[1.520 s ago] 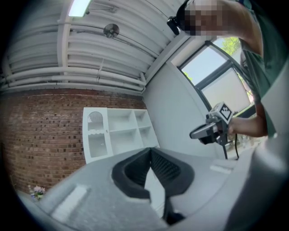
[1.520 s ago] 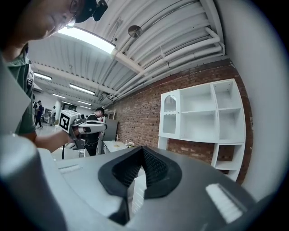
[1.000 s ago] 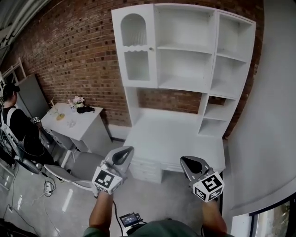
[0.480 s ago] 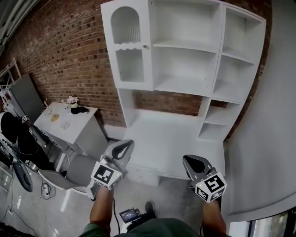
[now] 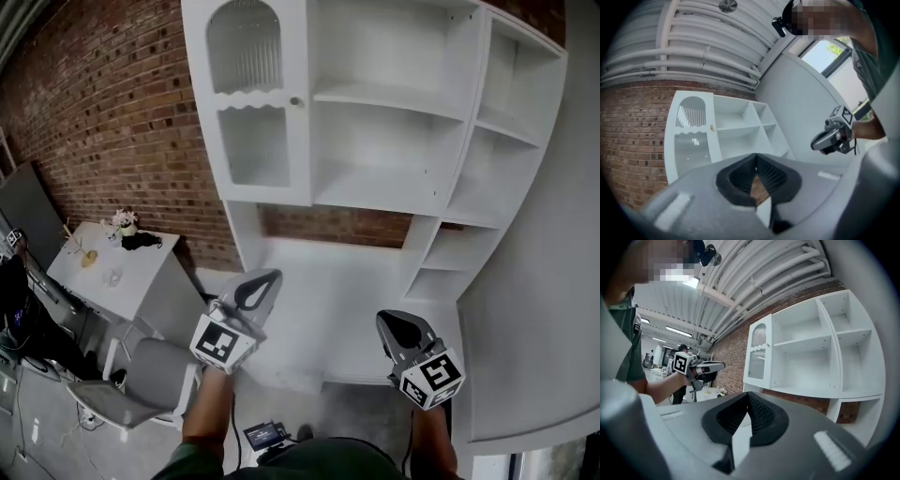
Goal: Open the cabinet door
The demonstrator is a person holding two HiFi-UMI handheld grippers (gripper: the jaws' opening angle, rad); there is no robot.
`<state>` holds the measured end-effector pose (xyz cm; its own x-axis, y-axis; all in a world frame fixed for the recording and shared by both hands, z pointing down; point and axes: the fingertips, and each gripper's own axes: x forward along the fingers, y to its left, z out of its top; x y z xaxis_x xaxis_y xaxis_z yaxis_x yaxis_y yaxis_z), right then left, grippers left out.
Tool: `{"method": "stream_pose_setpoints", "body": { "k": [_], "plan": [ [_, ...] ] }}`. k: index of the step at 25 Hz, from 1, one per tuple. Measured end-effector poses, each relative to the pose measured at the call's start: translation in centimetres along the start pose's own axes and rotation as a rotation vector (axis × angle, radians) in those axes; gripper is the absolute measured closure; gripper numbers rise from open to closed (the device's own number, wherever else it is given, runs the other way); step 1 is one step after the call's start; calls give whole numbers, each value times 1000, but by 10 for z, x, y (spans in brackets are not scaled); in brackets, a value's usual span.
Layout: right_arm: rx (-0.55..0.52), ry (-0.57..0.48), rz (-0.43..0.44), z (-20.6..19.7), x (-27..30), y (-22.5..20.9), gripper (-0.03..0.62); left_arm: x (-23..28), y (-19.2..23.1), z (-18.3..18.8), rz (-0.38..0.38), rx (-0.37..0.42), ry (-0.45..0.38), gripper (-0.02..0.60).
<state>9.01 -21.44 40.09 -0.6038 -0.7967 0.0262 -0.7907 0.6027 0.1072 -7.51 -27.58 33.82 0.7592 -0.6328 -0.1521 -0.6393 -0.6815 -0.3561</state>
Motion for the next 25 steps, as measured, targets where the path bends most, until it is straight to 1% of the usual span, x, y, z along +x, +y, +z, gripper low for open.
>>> {"method": "stream_pose_setpoints", "body": {
  "k": [4, 7, 12, 17, 22, 25],
  "plan": [
    [12, 15, -16, -4, 30, -15, 589, 30, 32, -2, -15, 24, -34, 580],
    [6, 8, -25, 2, 53, -39, 589, 59, 60, 1, 0, 34, -50, 580],
    [0, 6, 3, 8, 90, -71, 589, 105, 98, 21, 32, 63, -107, 580],
    [-6, -4, 37, 21, 117, -104, 589, 152, 139, 48, 105, 121, -141, 580],
    [15, 10, 50, 16, 133, -132, 589, 191, 176, 72, 207, 181, -192, 578],
    [23, 12, 55, 14, 139, -145, 589, 211, 198, 80, 261, 193, -209, 547]
  ]
}}
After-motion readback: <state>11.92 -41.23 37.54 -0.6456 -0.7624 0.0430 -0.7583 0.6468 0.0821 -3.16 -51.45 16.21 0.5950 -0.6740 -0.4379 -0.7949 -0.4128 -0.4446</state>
